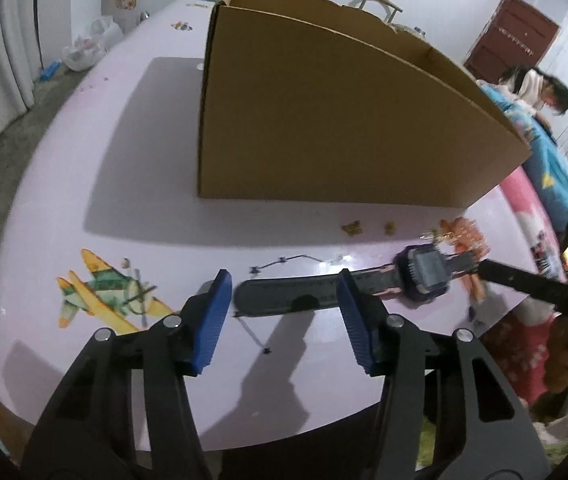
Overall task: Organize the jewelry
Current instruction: 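Close the left gripper on the watch strap while the right gripper grips the strap near the face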
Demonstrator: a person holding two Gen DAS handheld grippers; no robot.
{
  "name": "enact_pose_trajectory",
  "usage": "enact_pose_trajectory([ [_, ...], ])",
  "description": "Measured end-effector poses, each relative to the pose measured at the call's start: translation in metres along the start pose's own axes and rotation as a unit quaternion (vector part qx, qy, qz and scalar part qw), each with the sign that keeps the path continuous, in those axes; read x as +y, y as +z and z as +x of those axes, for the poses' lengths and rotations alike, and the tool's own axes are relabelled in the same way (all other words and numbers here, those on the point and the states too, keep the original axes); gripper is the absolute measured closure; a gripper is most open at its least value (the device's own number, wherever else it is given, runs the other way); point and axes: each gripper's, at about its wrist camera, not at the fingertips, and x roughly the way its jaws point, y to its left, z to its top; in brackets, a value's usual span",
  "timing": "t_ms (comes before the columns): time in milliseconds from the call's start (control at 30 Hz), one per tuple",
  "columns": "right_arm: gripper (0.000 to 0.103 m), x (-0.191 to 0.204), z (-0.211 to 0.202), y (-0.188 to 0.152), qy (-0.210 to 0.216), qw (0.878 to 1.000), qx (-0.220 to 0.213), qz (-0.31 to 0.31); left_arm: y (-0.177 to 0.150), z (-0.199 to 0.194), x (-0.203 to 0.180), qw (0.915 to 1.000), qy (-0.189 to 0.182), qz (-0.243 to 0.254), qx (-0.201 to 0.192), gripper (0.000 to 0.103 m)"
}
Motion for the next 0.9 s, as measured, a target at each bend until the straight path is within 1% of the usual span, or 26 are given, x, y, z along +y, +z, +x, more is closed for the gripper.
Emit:
enact_pose_trajectory([
  [67, 0.088, -0.001, -0.001, 0.001, 0.001, 1.0, 0.001, 0.0, 0.002, -0.001, 0.006, 0.9996, -0.016, -0.022, -0.001, 0.052],
  [133, 0.088, -0.002, 0.0, 0.001, 0.004, 1.0, 0.003, 0.002, 0.001, -0.006, 0.016, 0.9973, -0.045, -0.056, -0.009, 0.053],
  [167, 0.088, -0.002, 0.0, 0.002, 0.006, 1.0, 0.003, 0.003, 0.001, -0.01, 0.022, 0.9943, -0.071, -0.077, -0.019, 0.053],
  [233, 0.088, -0.002, 0.001, 0.002, 0.008, 1.0, 0.003, 0.003, 0.0, -0.017, 0.03, 0.9875, -0.114, -0.104, -0.032, 0.053],
  [267, 0.088, -0.001, 0.002, 0.002, 0.008, 1.0, 0.003, 0.003, 0.0, -0.02, 0.034, 0.983, -0.138, -0.115, -0.038, 0.053],
  [333, 0.088, -0.001, 0.002, 0.002, 0.009, 1.0, 0.003, 0.003, -0.001, -0.021, 0.04, 0.9703, -0.191, -0.142, -0.043, 0.053],
  [367, 0.088, -0.002, 0.002, 0.002, 0.009, 1.0, 0.002, 0.003, -0.002, -0.019, 0.044, 0.9597, -0.225, -0.163, -0.041, 0.053],
  [400, 0.088, -0.004, 0.001, 0.002, 0.01, 1.0, 0.002, 0.003, -0.004, -0.016, 0.048, 0.9512, -0.246, -0.182, -0.04, 0.053],
  [433, 0.088, -0.006, 0.0, 0.002, 0.01, 1.0, 0.002, 0.003, -0.004, -0.015, 0.05, 0.9484, -0.248, -0.193, -0.039, 0.053],
  [467, 0.088, -0.006, 0.0, 0.002, 0.01, 1.0, 0.001, 0.003, -0.005, -0.012, 0.052, 0.9493, -0.239, -0.2, -0.038, 0.053],
  [533, 0.088, -0.006, 0.0, 0.002, 0.01, 1.0, 0.001, 0.004, -0.004, -0.013, 0.051, 0.9566, -0.214, -0.193, -0.042, 0.053],
  [567, 0.088, -0.006, 0.0, 0.001, 0.011, 1.0, 0.0, 0.004, -0.003, -0.014, 0.05, 0.9631, -0.192, -0.183, -0.043, 0.053],
  [600, 0.088, -0.006, 0.0, 0.001, 0.011, 1.0, -0.001, 0.004, -0.001, -0.015, 0.048, 0.9678, -0.177, -0.174, -0.043, 0.053],
  [633, 0.088, -0.006, 0.0, 0.001, 0.011, 1.0, -0.002, 0.004, 0.0, -0.014, 0.046, 0.9691, -0.174, -0.17, -0.041, 0.053],
  [667, 0.088, -0.007, 0.0, 0.0, 0.011, 1.0, -0.003, 0.005, -0.001, -0.014, 0.046, 0.9681, -0.178, -0.172, -0.04, 0.053],
  [733, 0.088, -0.006, 0.0, 0.0, 0.011, 1.0, -0.004, 0.005, -0.002, -0.013, 0.051, 0.9604, -0.2, -0.19, -0.042, 0.053],
  [767, 0.088, -0.006, 0.0, 0.0, 0.012, 1.0, -0.004, 0.005, -0.004, -0.012, 0.055, 0.9516, -0.221, -0.209, -0.043, 0.053],
  [800, 0.088, -0.006, 0.0, 0.0, 0.012, 1.0, -0.005, 0.006, -0.006, -0.011, 0.059, 0.9451, -0.235, -0.222, -0.044, 0.053],
  [833, 0.088, -0.006, 0.0, 0.0, 0.013, 1.0, -0.005, 0.007, -0.009, -0.009, 0.064, 0.9336, -0.259, -0.243, -0.046, 0.053],
  [900, 0.088, -0.007, -0.001, -0.001, 0.014, 1.0, -0.006, 0.008, -0.012, -0.006, 0.069, 0.9219, -0.279, -0.265, -0.044, 0.053],
])
